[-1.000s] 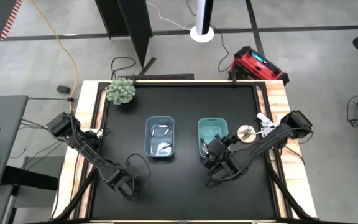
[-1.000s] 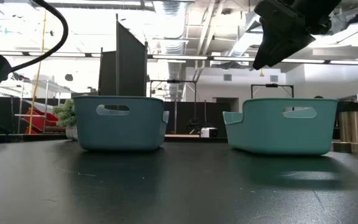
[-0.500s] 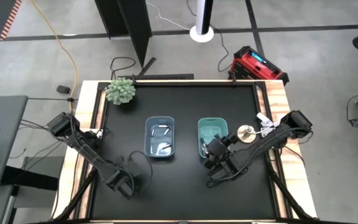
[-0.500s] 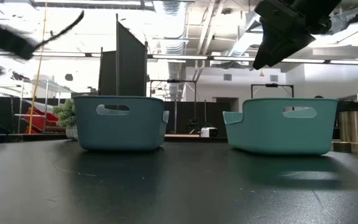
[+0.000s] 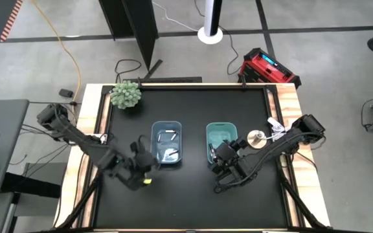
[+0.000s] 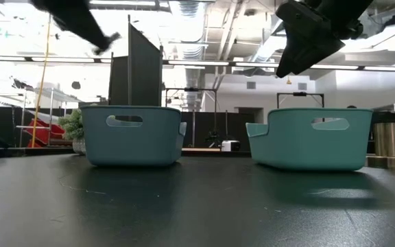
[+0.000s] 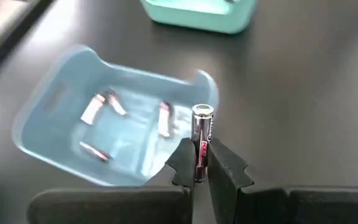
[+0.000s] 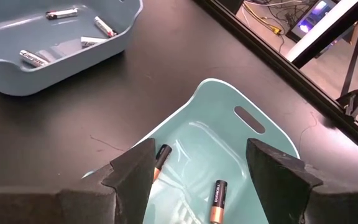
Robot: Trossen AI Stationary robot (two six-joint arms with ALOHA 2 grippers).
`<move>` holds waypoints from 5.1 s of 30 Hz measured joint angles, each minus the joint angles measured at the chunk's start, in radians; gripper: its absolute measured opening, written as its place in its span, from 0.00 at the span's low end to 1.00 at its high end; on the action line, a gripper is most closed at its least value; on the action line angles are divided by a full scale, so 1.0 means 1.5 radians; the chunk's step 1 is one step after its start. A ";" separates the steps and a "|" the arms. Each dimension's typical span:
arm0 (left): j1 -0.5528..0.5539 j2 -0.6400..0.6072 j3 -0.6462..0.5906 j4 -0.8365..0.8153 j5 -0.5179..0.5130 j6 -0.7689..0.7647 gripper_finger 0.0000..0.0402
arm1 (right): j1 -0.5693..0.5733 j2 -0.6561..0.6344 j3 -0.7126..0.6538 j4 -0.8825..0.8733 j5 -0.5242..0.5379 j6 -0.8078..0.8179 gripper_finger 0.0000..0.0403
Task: Sort batteries
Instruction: Put the small silver battery into the blue bin, then return to Home Position
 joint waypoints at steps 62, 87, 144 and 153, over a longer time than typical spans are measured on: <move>0.155 -0.480 -0.514 0.736 0.254 0.616 0.00 | -0.045 -0.347 -0.440 1.078 -0.278 -0.920 0.00; 0.446 -0.607 -0.665 0.746 0.523 0.565 0.00 | -0.306 -0.933 -0.852 1.059 -0.552 -0.900 0.00; 0.469 -0.908 -0.700 0.508 0.453 0.551 0.00 | -0.313 -1.147 -0.854 0.799 -0.554 -0.807 0.09; 0.469 -0.908 -0.700 0.508 0.453 0.551 0.00 | -0.313 -1.147 -0.855 0.799 -0.554 -0.807 0.09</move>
